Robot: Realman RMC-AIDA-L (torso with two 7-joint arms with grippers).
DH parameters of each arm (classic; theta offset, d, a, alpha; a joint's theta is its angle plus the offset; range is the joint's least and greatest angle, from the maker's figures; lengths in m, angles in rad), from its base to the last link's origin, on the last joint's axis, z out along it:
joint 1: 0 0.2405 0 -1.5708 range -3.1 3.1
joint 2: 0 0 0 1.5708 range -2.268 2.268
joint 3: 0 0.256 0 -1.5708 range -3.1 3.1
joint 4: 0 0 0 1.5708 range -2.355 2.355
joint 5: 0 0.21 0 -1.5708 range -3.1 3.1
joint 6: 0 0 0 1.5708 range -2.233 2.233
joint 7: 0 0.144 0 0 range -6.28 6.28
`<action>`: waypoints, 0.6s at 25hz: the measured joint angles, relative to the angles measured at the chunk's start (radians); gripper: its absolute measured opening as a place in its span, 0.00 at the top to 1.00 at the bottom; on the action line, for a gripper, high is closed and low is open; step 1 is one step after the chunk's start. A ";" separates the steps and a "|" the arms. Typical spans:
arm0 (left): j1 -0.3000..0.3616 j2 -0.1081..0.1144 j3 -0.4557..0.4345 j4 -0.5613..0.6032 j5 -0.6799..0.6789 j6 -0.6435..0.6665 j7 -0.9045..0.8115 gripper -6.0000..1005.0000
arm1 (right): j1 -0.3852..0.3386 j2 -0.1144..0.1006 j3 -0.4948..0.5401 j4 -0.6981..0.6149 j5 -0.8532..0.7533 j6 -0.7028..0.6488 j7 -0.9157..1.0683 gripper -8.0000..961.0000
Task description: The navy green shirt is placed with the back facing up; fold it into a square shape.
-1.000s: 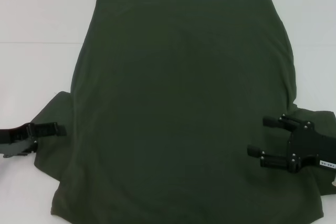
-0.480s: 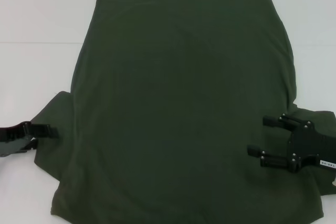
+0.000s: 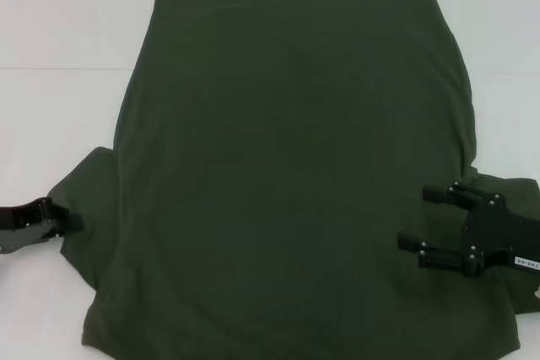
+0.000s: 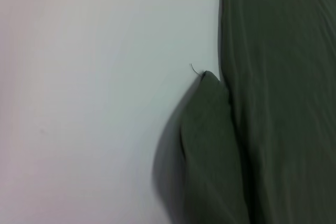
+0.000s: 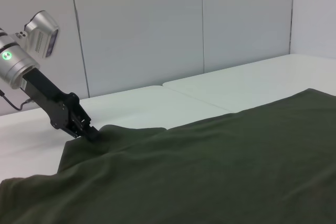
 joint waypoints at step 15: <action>0.001 0.000 -0.007 0.002 -0.010 0.007 0.020 0.98 | 0.000 0.002 0.007 -0.011 0.002 -0.012 0.007 0.05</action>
